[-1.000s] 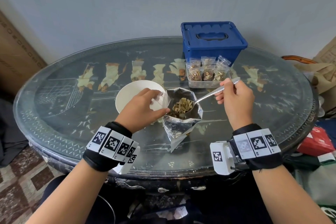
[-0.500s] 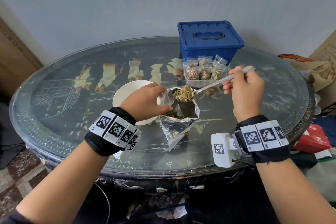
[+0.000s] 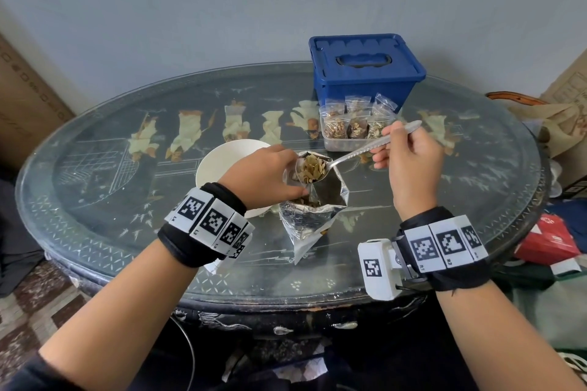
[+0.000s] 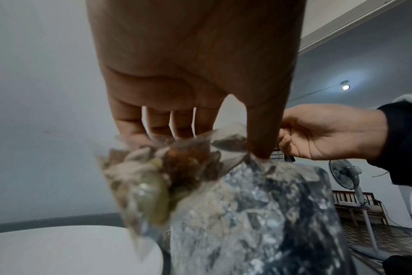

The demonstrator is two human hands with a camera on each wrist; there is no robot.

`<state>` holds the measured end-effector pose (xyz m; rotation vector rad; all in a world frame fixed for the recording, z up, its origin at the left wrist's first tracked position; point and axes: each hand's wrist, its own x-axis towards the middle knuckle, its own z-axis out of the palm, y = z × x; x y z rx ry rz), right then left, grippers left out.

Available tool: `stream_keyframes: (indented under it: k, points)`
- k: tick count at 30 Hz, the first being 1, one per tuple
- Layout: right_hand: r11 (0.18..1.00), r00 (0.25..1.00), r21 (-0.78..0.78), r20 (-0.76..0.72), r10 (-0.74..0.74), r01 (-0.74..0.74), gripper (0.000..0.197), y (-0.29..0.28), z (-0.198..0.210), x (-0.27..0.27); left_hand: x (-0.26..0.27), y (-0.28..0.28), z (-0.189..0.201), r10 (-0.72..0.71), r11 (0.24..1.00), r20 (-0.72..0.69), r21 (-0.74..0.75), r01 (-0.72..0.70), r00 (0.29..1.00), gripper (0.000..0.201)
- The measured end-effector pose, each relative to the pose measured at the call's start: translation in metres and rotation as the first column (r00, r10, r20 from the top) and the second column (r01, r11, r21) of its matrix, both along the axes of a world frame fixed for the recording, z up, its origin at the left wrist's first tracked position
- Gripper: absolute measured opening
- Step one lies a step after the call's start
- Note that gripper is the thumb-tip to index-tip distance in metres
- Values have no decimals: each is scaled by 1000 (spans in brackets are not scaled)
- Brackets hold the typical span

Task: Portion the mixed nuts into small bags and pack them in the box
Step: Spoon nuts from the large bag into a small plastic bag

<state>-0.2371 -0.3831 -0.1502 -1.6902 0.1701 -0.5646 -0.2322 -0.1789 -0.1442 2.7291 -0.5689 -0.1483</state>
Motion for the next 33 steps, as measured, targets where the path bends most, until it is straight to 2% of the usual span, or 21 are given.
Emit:
stream_keyframes:
  k: [12,16,22,28,33]
  points:
    - [999,999,21,-12,34,-34,29,10,-5,-9,-3,-4,4,-23,999,-9,33,23,1000,60]
    - [996,997,-41,15,75,-75,26,16,-1,-10,-3,-2,2,-25,1000,2,-1,25,1000,59]
    - [965,972,-217,152,180,-145,21,29,8,-8,-6,1,-6,28,991,40,-134,-22,999,51]
    - [870,893,-453,286,348,-194,30,41,27,-2,-16,11,-19,164,925,75,-359,-127,984,49]
    - [845,859,-477,299,415,-242,28,43,36,1,-24,18,-28,272,858,67,-468,-211,960,42]
